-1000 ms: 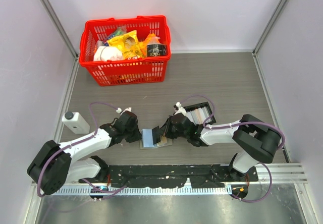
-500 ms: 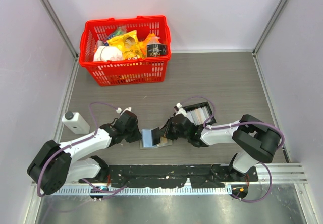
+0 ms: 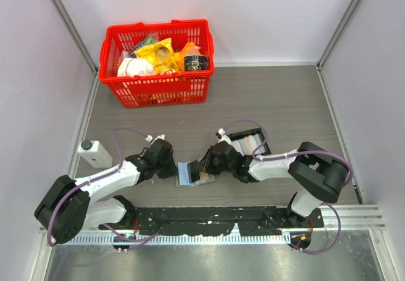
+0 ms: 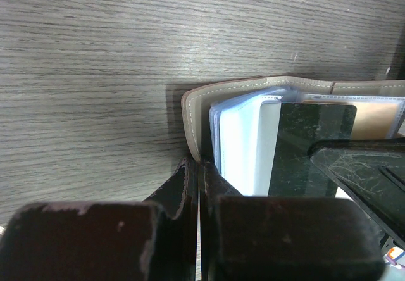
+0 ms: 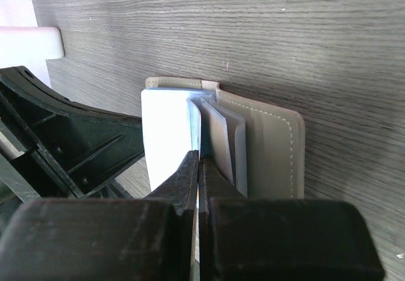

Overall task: Put the credit cards into the card holder
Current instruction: Insert the credit card into the card holder.

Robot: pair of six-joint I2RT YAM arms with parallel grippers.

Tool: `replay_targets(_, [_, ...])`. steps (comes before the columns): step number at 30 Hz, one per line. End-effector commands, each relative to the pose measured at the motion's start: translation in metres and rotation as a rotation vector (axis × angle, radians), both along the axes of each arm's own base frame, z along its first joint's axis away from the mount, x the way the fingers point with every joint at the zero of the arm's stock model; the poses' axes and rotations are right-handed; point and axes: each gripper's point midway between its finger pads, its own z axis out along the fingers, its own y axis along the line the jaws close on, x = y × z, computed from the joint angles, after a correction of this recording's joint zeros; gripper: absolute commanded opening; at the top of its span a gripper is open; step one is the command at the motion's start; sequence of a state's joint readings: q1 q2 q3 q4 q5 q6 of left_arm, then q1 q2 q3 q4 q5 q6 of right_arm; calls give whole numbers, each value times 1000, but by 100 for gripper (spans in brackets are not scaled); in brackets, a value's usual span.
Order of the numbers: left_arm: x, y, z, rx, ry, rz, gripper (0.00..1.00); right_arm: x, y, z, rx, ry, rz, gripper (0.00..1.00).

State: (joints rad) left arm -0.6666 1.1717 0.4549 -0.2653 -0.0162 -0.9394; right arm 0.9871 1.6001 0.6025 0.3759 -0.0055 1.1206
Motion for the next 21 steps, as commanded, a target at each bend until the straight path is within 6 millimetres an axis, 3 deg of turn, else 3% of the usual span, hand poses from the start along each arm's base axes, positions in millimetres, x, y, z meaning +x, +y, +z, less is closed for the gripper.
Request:
replay_targets(1, [-4,12,-14,64,17,21,0,-13,8,-11,-35,44,50,1])
replay_targets(9, [-3,12,-13,62,15,20,0,1,-14,-5,-155,-35,-8,26])
replay_targets(16, [-2,10,-13,60,17,11,0,6,-10,0,-220,-73,21,29])
replay_targets(21, [-2,8,-13,55,17,8,0,6,-23,-9,-379,-82,28,31])
